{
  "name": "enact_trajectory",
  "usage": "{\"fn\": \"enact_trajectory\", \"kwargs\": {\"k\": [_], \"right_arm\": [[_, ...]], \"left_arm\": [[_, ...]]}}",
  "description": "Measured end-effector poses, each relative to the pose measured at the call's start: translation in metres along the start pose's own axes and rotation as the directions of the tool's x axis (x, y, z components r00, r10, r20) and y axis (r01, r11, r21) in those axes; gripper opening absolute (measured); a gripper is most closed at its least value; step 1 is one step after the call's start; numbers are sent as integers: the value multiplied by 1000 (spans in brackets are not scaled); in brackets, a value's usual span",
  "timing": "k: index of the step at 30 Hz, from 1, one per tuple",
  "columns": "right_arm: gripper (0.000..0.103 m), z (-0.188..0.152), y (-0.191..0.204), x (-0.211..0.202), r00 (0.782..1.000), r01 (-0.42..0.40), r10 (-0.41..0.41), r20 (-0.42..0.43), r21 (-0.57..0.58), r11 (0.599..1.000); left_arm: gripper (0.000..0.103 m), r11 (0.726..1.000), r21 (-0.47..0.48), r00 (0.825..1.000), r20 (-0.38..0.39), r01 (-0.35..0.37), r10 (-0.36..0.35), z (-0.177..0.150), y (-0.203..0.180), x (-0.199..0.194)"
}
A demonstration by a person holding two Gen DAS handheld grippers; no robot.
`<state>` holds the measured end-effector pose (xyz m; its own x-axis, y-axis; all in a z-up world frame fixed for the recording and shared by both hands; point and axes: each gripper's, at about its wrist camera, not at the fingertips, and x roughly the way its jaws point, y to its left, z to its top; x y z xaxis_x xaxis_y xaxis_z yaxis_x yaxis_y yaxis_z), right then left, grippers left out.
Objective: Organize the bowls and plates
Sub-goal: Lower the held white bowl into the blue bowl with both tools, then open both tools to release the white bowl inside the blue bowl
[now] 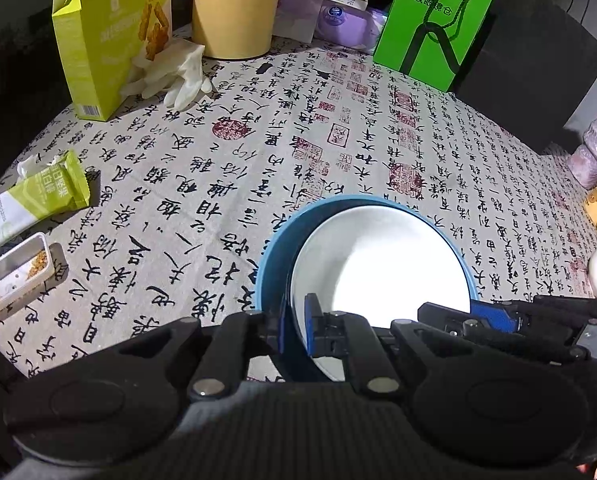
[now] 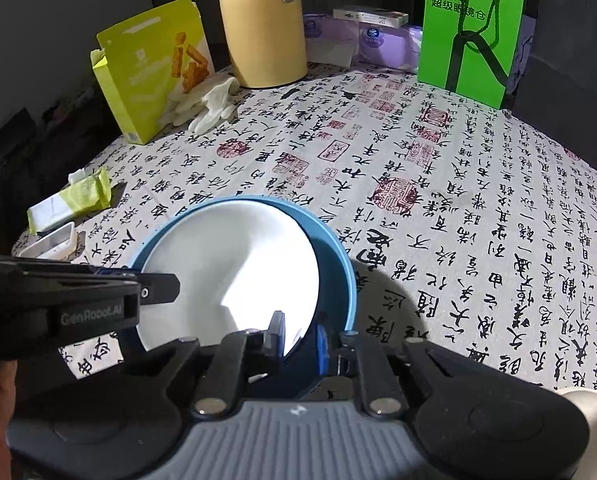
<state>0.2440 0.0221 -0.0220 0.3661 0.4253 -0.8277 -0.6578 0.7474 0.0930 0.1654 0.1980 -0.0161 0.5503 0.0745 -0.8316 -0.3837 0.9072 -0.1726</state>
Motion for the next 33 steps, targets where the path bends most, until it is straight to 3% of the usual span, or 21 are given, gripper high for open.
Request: {"fn": "enact_trajectory", "kwargs": {"k": [18, 27, 33], "right_arm": [[15, 0, 9, 2, 999, 49, -50, -16, -58, 997], [28, -1, 19, 4, 997, 59, -65, -48, -123, 991], [28, 1, 20, 4, 996, 56, -66, -66, -132, 990]], "left_arm": [[8, 1000, 12, 1000, 21, -19, 19, -2, 0, -1], [8, 1000, -11, 999, 29, -13, 13, -3, 2, -2], [8, 999, -36, 999, 34, 2, -1, -4, 5, -4]]}}
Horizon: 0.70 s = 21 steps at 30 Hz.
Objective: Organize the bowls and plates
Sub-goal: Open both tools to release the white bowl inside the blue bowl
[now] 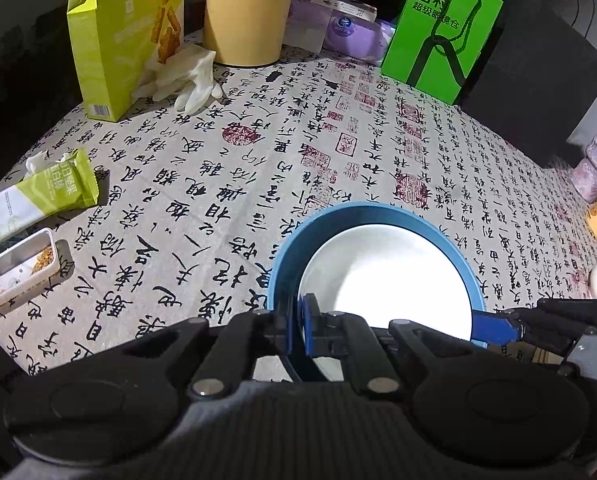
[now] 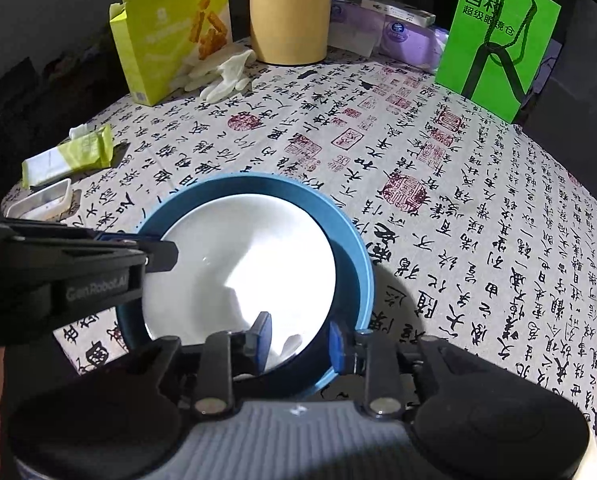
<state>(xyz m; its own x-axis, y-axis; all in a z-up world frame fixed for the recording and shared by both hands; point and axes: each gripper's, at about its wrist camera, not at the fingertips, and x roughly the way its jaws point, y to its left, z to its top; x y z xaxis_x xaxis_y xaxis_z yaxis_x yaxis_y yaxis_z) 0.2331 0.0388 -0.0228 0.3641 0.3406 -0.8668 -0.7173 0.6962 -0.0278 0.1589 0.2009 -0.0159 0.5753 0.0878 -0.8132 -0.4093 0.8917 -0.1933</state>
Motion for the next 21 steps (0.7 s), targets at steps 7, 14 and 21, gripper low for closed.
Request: {"fn": "enact_trajectory", "kwargs": {"k": [7, 14, 21], "right_arm": [[28, 1, 8, 3, 999, 42, -43, -17, -66, 997], [34, 4, 18, 6, 996, 62, -69, -49, -126, 990], [32, 11, -2, 3, 997, -35, 33, -70, -24, 999]], "left_arm": [[7, 1000, -19, 1000, 2, 12, -12, 0, 2, 0], [7, 999, -32, 1000, 5, 16, -16, 0, 4, -1], [7, 999, -37, 1000, 15, 18, -17, -2, 4, -1]]}}
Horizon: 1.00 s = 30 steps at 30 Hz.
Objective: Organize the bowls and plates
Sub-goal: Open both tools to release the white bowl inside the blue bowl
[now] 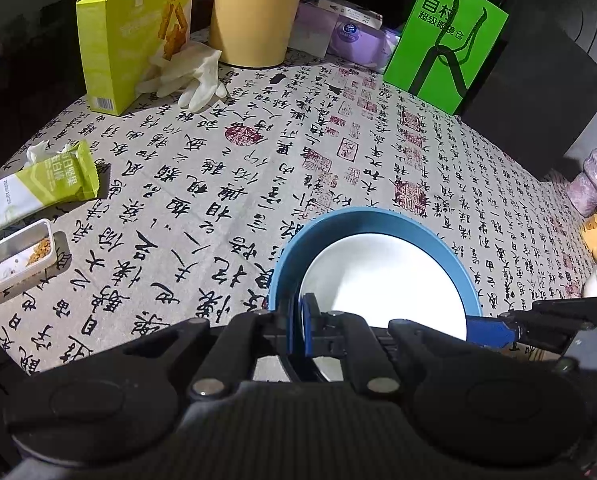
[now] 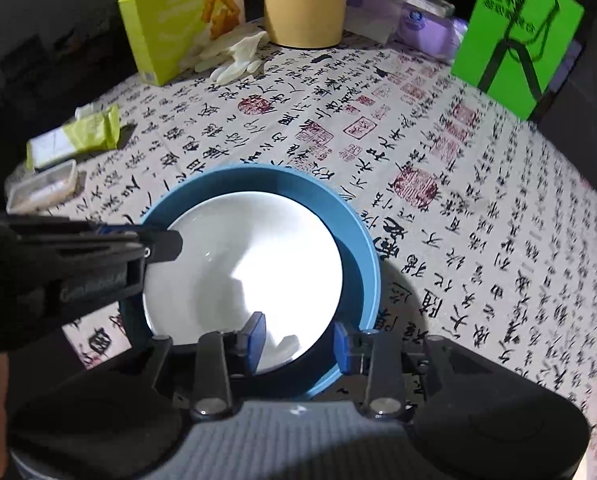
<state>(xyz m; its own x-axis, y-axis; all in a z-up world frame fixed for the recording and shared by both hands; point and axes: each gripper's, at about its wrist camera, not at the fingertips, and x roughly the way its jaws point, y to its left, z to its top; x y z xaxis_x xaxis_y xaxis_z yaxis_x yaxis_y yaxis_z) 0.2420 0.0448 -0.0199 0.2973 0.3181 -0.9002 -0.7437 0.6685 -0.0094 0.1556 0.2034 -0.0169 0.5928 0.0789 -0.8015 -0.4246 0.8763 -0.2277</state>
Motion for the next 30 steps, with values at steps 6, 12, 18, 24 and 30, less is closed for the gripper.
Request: {"fn": "enact_trajectory", "kwargs": {"k": [6, 12, 18, 24, 30], "right_arm": [[20, 1, -11, -2, 1000, -29, 29, -3, 41, 999], [11, 1, -27, -3, 997, -77, 76, 10, 117, 990], [9, 2, -49, -1, 985, -169, 170, 15, 240, 956], [7, 2, -53, -1, 983, -180, 182, 16, 260, 949], [8, 2, -66, -9, 980, -199, 191, 58, 307, 931]], "left_arm": [[7, 1000, -3, 1000, 4, -4, 4, 0, 0, 0], [7, 1000, -3, 1000, 7, -2, 2, 0, -1, 0], [6, 1000, -7, 1000, 6, -7, 7, 0, 0, 0], [6, 1000, -11, 1000, 5, -8, 8, 1, 1, 2], [5, 1000, -12, 1000, 4, -1, 1, 1, -2, 1]]}}
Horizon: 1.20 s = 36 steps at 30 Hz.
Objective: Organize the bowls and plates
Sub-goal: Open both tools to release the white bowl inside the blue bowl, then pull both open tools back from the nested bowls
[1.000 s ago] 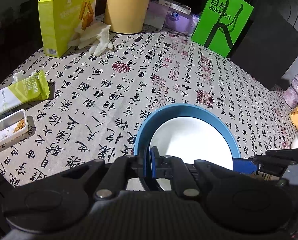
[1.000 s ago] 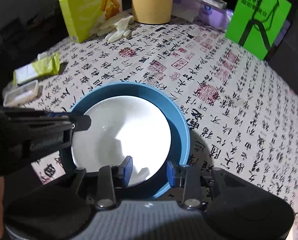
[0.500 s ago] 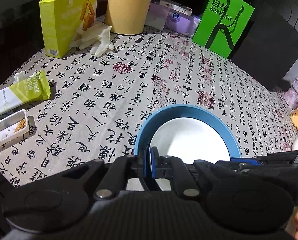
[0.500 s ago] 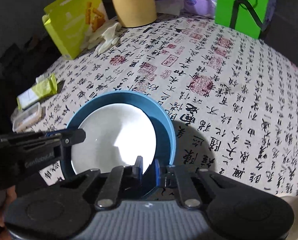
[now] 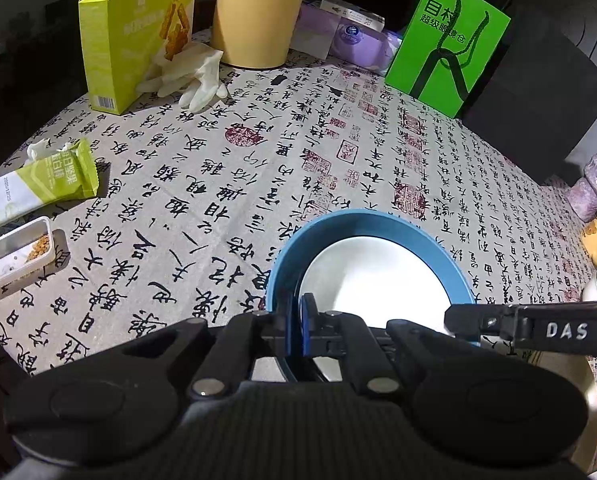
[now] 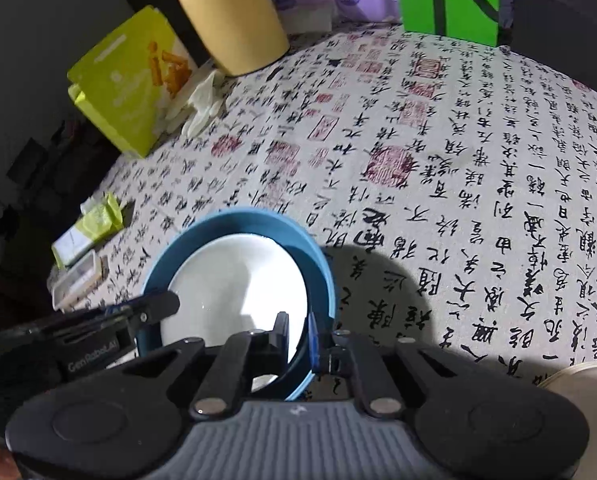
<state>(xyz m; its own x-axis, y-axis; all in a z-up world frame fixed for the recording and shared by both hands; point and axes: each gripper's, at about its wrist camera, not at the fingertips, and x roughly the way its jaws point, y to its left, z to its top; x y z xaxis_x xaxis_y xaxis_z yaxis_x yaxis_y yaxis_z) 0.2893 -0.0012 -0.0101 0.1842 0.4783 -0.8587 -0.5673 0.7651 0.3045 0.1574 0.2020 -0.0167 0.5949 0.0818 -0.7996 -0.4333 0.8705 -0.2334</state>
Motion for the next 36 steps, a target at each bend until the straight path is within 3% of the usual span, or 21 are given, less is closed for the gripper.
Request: {"fn": "enact_trajectory", "kwargs": {"k": [4, 8, 9, 10, 12, 13, 14, 15, 16, 17, 20, 21, 31, 36], "right_arm": [[12, -2, 0, -1, 1000, -5, 6, 10, -10, 1000], [18, -5, 1, -12, 998, -18, 19, 53, -22, 1000], [28, -6, 1, -16, 997, -27, 29, 66, -24, 999], [40, -8, 0, -20, 996, -37, 39, 81, -24, 999], [58, -14, 0, -29, 992, -44, 47, 118, -31, 999], [67, -17, 0, -34, 989, -44, 49, 139, -39, 998], [72, -21, -1, -39, 986, -45, 52, 160, -45, 998], [83, -25, -2, -43, 982, -52, 59, 177, -47, 998], [92, -29, -3, -46, 978, -65, 73, 194, -45, 997], [93, -33, -5, -50, 973, -85, 92, 212, -45, 995], [97, -47, -7, -58, 959, -113, 123, 254, -53, 992], [103, -52, -7, -60, 956, -108, 120, 267, -58, 992], [103, -106, -3, -73, 891, -55, 106, 441, -127, 990], [103, -129, -1, -78, 854, 2, 90, 513, -176, 984]], "left_arm": [[6, 999, -26, 1000, 4, 23, -22, 3, 4, -2], [9, 995, -47, 995, 38, 90, -89, 6, 8, -18], [14, 993, -47, 993, 51, 106, -104, 6, 8, -23], [21, 992, -44, 992, 63, 115, -112, 6, 8, -28], [56, 993, -36, 989, 99, 113, -109, 5, 9, -38], [60, 993, -30, 986, 124, 112, -108, 3, 10, -43], [69, 993, -29, 984, 139, 118, -113, 2, 11, -47], [84, 991, -32, 981, 149, 132, -126, 1, 14, -51], [92, 988, -37, 976, 160, 152, -144, -1, 16, -54], [103, 985, -42, 973, 171, 166, -156, -4, 19, -58], [103, 981, -46, 962, 209, 191, -178, -15, 24, -70], [103, 979, -45, 957, 225, 199, -184, -19, 25, -73], [103, 980, -14, 919, 350, 199, -182, -56, 28, -87], [103, 979, -13, 918, 348, 206, -188, -68, 27, -80]]}}
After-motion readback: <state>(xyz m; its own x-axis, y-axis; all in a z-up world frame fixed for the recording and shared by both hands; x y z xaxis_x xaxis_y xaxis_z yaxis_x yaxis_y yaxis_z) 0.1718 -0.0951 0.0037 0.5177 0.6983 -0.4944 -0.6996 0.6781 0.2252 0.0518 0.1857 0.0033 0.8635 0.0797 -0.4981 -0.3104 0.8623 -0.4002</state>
